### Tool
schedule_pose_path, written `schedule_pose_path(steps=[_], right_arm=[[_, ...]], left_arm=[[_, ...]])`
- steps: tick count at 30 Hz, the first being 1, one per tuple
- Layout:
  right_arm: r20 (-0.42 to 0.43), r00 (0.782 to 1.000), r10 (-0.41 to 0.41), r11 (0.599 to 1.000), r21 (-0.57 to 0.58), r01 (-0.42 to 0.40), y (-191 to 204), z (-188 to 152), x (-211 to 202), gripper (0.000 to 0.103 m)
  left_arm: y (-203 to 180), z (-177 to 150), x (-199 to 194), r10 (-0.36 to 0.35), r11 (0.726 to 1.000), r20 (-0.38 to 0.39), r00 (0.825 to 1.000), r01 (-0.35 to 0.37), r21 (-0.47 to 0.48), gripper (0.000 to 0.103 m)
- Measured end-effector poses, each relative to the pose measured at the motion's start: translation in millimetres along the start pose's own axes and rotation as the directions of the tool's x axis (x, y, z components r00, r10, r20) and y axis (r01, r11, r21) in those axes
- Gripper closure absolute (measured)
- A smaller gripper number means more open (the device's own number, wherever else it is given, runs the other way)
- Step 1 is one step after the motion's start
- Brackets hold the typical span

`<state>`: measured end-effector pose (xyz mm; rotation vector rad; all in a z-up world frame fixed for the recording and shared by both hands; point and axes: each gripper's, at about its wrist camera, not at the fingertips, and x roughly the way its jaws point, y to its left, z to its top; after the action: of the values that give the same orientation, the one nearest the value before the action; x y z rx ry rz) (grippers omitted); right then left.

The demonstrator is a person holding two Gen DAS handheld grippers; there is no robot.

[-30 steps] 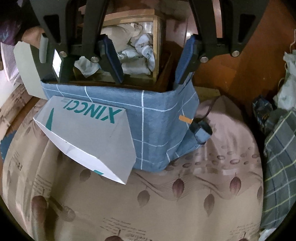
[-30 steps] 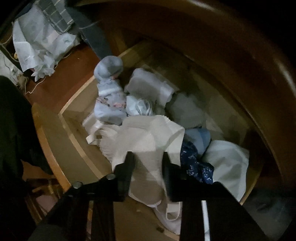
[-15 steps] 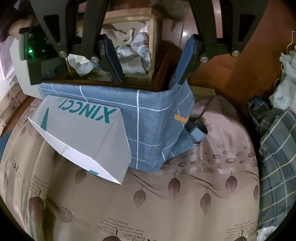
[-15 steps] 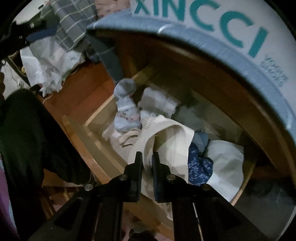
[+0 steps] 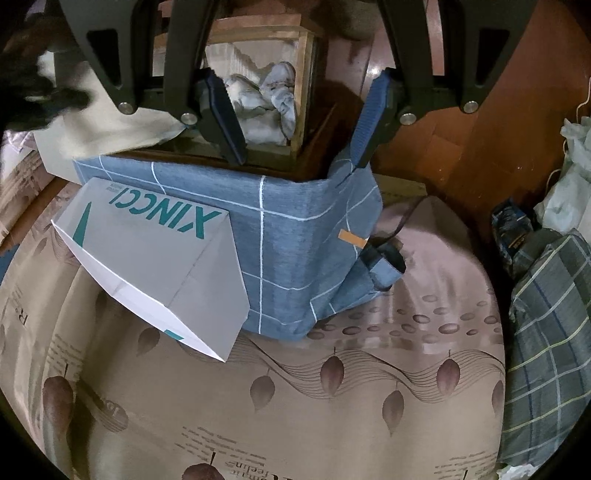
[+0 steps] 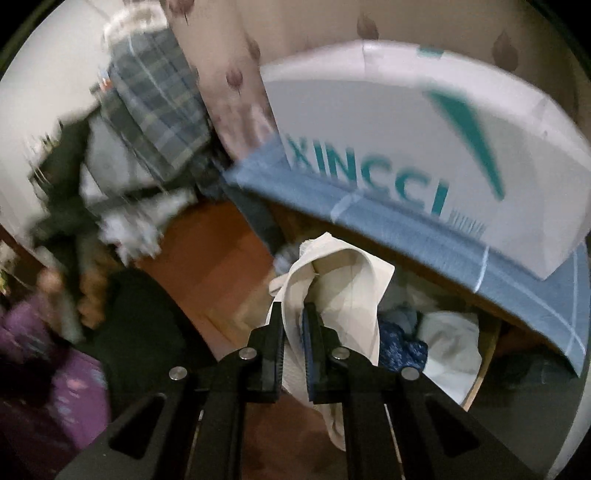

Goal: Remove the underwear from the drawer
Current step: 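Lift the beige underwear with the right gripper and drop it into the box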

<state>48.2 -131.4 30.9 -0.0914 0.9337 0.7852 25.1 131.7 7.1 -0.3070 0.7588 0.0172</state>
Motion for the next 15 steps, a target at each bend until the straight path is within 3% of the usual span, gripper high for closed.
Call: schedule_pose_path(steps=[5,8,15], right_arm=[[0.172,0.982,0.074,0.996,0.041,-0.082,18,32,-77,0.095],[0.286,0.951,0.117,0.987,0.077,-0.144,13,60,-120,0.095],[0.479,0.877,0.033,0.991,0.101,-0.092,-15,142,-185,0.095]], left_arm=[[3,0,-1,0.002,1.0,0.001,1.0,-0.002,-0.013,0.042],[4,0,-1,0.0,1.0,-0.001,1.0,0.0,-0.021,0.042],[5,-1,-4,0.013,1.0,0.014,1.0,-0.013,-0.01,0.042]])
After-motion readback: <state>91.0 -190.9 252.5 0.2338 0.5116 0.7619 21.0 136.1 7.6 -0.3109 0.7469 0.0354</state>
